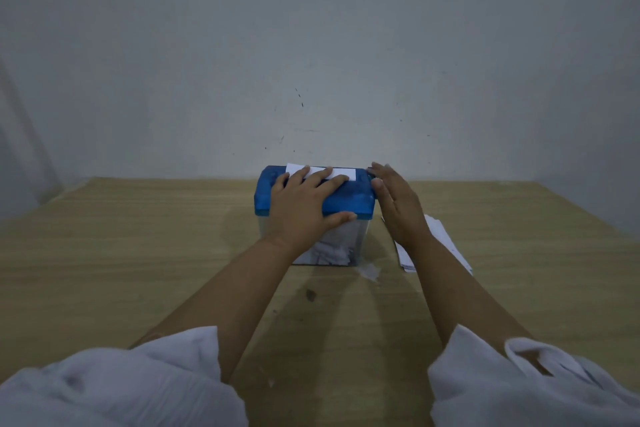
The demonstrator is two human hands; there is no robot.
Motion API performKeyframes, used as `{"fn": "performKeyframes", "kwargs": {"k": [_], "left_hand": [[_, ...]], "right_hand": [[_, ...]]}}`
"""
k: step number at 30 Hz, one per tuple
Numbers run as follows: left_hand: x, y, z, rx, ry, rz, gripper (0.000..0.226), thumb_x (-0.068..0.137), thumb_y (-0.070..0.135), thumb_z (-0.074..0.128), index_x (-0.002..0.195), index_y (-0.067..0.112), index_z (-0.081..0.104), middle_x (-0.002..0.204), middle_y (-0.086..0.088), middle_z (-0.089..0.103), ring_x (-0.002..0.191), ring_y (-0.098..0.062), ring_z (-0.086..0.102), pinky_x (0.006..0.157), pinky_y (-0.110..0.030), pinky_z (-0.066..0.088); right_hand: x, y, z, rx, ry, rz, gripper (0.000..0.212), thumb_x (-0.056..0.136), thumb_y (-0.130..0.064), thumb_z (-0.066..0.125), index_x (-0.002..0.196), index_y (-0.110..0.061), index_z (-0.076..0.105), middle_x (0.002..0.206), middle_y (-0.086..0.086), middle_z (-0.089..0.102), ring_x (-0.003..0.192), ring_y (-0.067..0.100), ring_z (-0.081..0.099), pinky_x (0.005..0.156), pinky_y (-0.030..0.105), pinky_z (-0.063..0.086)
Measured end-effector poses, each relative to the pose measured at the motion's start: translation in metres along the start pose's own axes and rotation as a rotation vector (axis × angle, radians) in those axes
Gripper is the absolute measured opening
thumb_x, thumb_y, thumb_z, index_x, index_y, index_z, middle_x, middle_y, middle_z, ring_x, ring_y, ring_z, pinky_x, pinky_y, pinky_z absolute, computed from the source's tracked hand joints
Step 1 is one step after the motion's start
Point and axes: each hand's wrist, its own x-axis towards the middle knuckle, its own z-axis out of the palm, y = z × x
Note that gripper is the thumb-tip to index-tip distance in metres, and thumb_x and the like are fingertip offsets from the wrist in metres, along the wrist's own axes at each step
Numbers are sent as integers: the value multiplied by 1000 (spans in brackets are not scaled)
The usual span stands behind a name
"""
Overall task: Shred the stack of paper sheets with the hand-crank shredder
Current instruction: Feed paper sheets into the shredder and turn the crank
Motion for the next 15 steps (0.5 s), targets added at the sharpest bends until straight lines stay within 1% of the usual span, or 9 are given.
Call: {"fn": "performKeyframes", "kwargs": {"k": [3, 6, 8, 9, 10, 11, 12, 13, 15], "left_hand": [[-1, 0, 1, -5, 5, 0, 64, 85, 68, 40, 143, 42, 30, 152, 13, 28, 142, -17, 20, 113, -39, 8], [-1, 0, 1, -6, 10, 1, 64, 85, 68, 40, 143, 42, 30, 152, 14, 28, 142, -17, 20, 113, -38, 7], [0, 0, 1, -4, 18, 4, 64, 85, 68, 40, 143, 42, 30, 152, 14, 29, 142, -16, 20, 113, -38, 7], [0, -1, 1, -2, 20, 4, 65, 85, 68, 40, 143, 41, 30, 152, 14, 29, 141, -16, 21, 113, -38, 7], [0, -1, 1, 0, 21, 2, 65, 85, 68, 40, 143, 41, 30, 152, 14, 29, 141, -16, 21, 113, -38, 7], [0, -1, 2, 1, 20, 1, 65, 85, 67, 40, 143, 41, 30, 152, 14, 28, 141, -16, 21, 113, -38, 7], [-1, -1, 2, 3, 20, 0, 65, 85, 67, 40, 143, 41, 30, 152, 14, 28, 141, -16, 21, 114, -38, 7], [-1, -1, 2, 5, 19, 0, 64, 85, 67, 40, 143, 41, 30, 152, 14, 28, 141, -16, 21, 114, -38, 7], [0, -1, 3, -4, 19, -2, 64, 85, 67, 41, 143, 41, 31, 152, 13, 29, 141, -17, 21, 114, -39, 7]], "right_hand": [[-1, 12, -7, -35, -72, -8, 54, 95, -49, 31, 137, -19, 45, 144, -1, 43, 138, 8, 27, 111, 29, 27], [-3, 19, -6, -75, -81, -72, 67, 90, -63, 23, 140, -21, 41, 146, -2, 41, 140, 5, 20, 110, 25, 25], [-2, 18, -2, -87, -62, -60, 66, 92, -60, 22, 135, -17, 48, 140, 1, 47, 138, 8, 25, 105, 22, 26], [-3, 13, 1, -79, -49, -34, 62, 94, -55, 23, 128, -13, 53, 134, 4, 53, 135, 13, 34, 100, 22, 31], [-3, 10, 4, -62, -31, -9, 60, 94, -51, 24, 120, -9, 59, 123, 7, 59, 125, 20, 47, 93, 22, 36], [-5, 5, 7, -34, -7, 14, 60, 94, -49, 24, 111, -6, 62, 110, 9, 64, 108, 24, 57, 83, 25, 41], [-7, 2, 9, -2, 16, 42, 59, 95, -48, 25, 104, -5, 64, 98, 9, 64, 93, 24, 60, 75, 28, 43], [-8, -3, 10, 24, 31, 77, 55, 97, -45, 26, 98, -7, 65, 90, 6, 64, 83, 21, 59, 70, 29, 43], [-10, -11, 11, 19, 30, 157, 44, 102, -37, 28, 88, -15, 62, 80, 1, 61, 72, 15, 56, 62, 24, 40]]}}
